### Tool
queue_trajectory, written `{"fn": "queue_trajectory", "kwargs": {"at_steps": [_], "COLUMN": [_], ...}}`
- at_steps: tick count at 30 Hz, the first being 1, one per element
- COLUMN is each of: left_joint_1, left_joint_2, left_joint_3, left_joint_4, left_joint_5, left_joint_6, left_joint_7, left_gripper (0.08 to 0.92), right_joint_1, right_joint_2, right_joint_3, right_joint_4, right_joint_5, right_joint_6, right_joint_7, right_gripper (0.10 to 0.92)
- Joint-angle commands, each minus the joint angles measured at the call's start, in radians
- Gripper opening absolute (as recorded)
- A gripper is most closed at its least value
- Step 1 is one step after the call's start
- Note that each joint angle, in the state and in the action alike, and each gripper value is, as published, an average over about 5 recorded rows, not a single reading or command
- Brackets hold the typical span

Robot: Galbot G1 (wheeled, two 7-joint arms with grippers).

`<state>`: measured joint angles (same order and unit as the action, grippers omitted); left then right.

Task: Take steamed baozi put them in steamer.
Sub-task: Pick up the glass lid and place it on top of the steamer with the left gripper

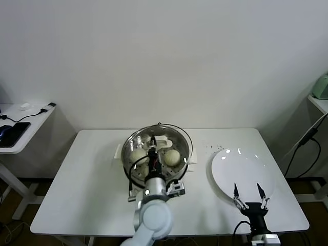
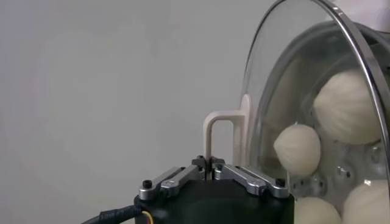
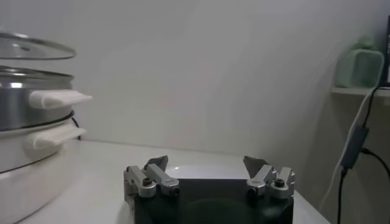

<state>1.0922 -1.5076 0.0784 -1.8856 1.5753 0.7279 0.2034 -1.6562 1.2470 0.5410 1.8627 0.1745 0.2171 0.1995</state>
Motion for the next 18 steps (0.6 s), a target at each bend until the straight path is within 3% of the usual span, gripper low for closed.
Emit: {"fn": "queue_trajectory", "kwargs": {"at_steps": [1,18], "left_joint_1": [-0.013,-0.017], "left_joint_2": [-0.033,0.004], "left_joint_3": [0.003,-0.044], "left_joint_4": [0.098,0.114], "left_joint_5": [0.039,0.048], "left_joint_6": [0.012,-0.013], "left_joint_7": [-0.028,-0.056], "left_gripper": [0.133,0.133], "right_joint_1": [0.003,0.003], "right_joint_2": [0.038,0.061], "right_joint_3": [0.054,0.049], "right_joint_4": [-0.009,-0.039], "right_joint_5": [0.003,-0.022], "right_joint_6": [0.014,0.046], "right_joint_7": [-0.017,-0.017], "right_gripper": [0.823,0.823]}}
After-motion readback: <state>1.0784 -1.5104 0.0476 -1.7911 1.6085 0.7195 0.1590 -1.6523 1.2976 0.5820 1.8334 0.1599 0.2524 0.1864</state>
